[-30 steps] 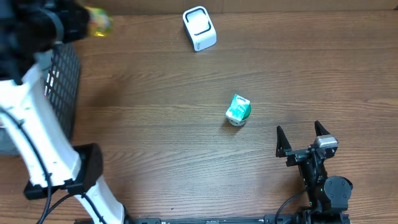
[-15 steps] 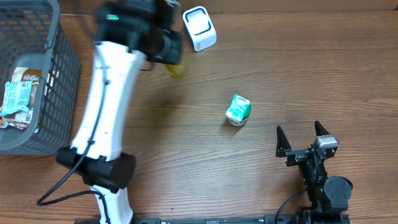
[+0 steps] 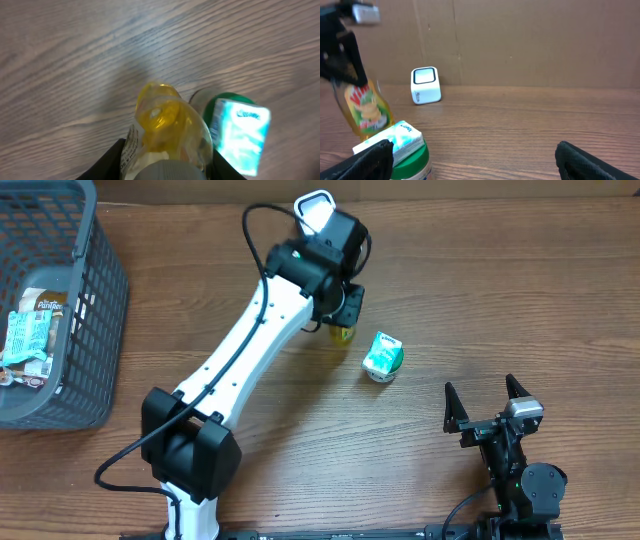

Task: Scan the item barcode
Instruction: 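Hold the oil bottle under the white scanner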

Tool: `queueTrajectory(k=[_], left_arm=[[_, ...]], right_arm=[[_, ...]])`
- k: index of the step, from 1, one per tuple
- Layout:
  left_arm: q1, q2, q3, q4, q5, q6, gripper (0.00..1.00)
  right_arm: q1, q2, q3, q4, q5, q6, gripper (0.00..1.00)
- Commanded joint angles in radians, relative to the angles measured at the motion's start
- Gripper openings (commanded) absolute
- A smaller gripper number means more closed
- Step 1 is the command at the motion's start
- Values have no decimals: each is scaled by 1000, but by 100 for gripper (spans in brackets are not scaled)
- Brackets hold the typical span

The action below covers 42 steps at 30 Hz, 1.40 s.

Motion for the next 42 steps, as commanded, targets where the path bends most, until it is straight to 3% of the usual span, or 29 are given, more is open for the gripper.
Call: queueTrajectory(k=[1, 22, 25, 32, 42], left_arm=[[-16, -20, -44, 22, -82, -54, 28], [-63, -20, -201, 160, -86, -132, 35], [-66, -20, -201, 162, -82, -132, 49], [-66, -20, -201, 159, -82, -132, 100], [-55, -69, -82, 116, -90, -60, 100]], right_arm=[[-3, -8, -11, 4, 6, 5, 100], [-3, -8, -11, 4, 6, 5, 100], [-3, -8, -11, 4, 6, 5, 100], [-3, -8, -11, 4, 6, 5, 100], [-3, -8, -11, 4, 6, 5, 100]])
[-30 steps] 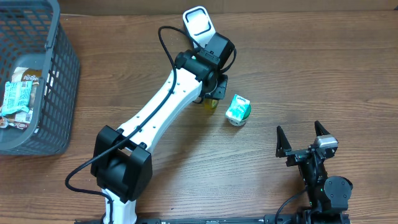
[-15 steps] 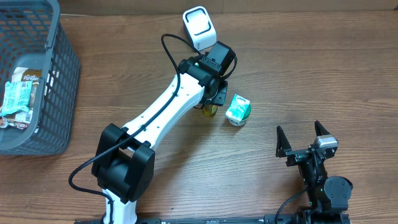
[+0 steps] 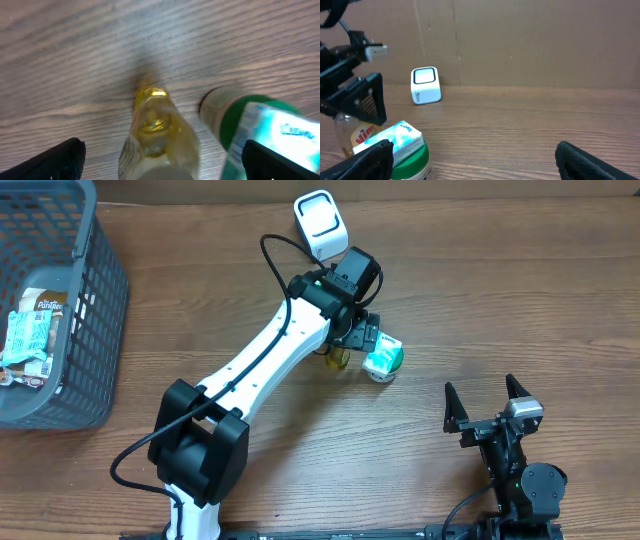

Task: Scan the item barcode
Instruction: 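Hold the oil bottle under the white scanner, then set the oil bottle down left of the wipes pack and release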

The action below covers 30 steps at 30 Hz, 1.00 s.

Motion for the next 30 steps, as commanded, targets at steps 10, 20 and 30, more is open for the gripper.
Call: queueTrajectory(k=[10, 20, 30], left_arm=[[70, -255, 222, -216, -103, 148, 100], [177, -438, 223, -421, -298, 172, 100], [314, -500, 223, -534, -441, 172, 100]], right_arm=[[-3, -8, -11, 3, 5, 5, 100], [-3, -8, -11, 3, 5, 5, 100], [-3, -8, -11, 3, 5, 5, 100]])
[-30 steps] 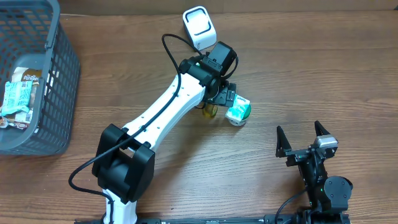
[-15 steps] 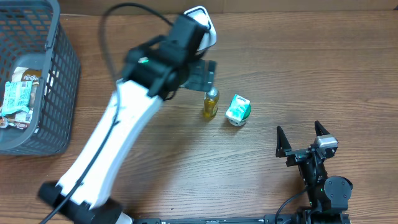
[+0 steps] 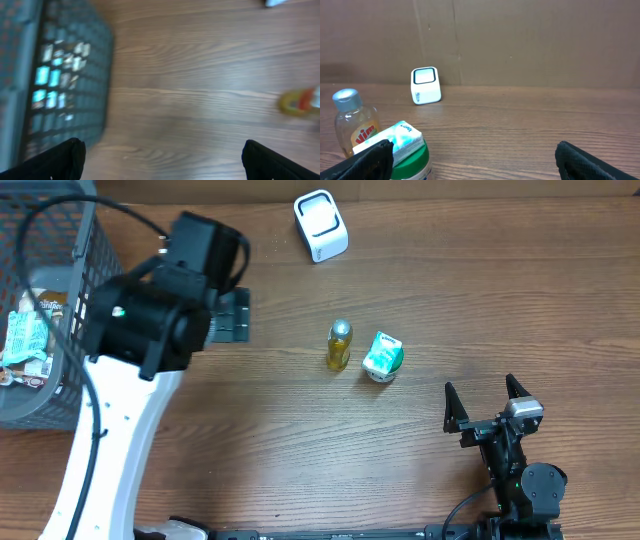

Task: Scan the item barcode
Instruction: 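Set the oil bottle down left of the wipes pack and release, then move the open left gripper back over the basket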

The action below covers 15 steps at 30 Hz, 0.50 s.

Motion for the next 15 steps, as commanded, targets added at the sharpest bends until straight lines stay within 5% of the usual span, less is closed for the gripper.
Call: queueTrajectory(k=[1, 10, 15], left_arm=[[50, -28, 14, 0, -66, 16, 100], [181, -37, 14, 21, -227, 20, 100], [249, -37, 14, 161, -201, 186, 100]], right_arm=[[-3, -8, -11, 3, 6, 5, 100], [-3, -8, -11, 3, 6, 5, 100], [-3, -8, -11, 3, 6, 5, 100]])
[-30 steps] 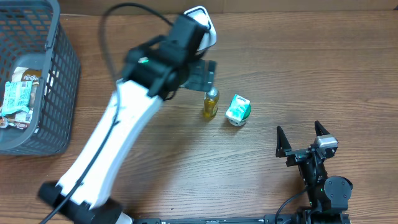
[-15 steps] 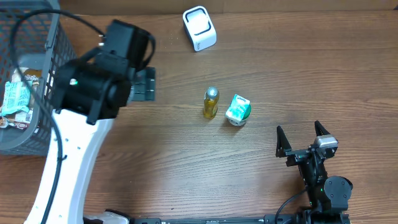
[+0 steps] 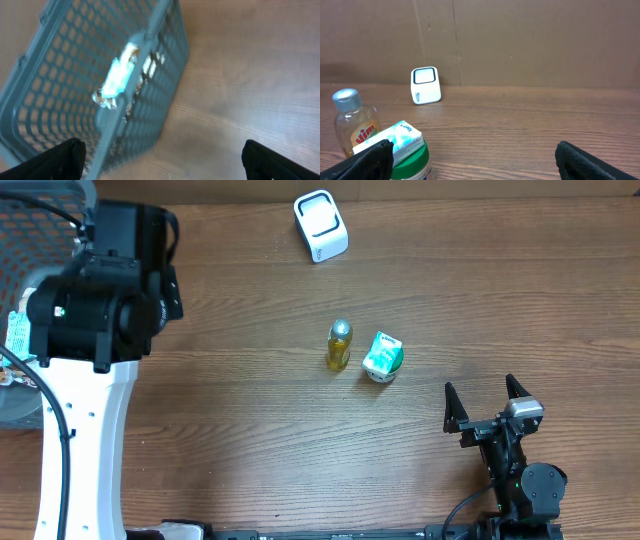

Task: Scan the item barcode
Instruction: 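Move the open left gripper back over the basket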

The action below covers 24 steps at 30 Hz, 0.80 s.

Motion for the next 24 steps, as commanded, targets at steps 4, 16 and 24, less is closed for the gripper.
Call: queueTrajectory(k=[4, 16, 24], left_arm=[[146, -22, 19, 169, 50, 224, 100], [629, -13, 23, 418, 453, 354, 100], [765, 143, 21, 401, 508, 443, 100]], right_arm=[[-3, -8, -11, 3, 6, 5, 100], [-3, -8, -11, 3, 6, 5, 100], [-3, -8, -11, 3, 6, 5, 100]])
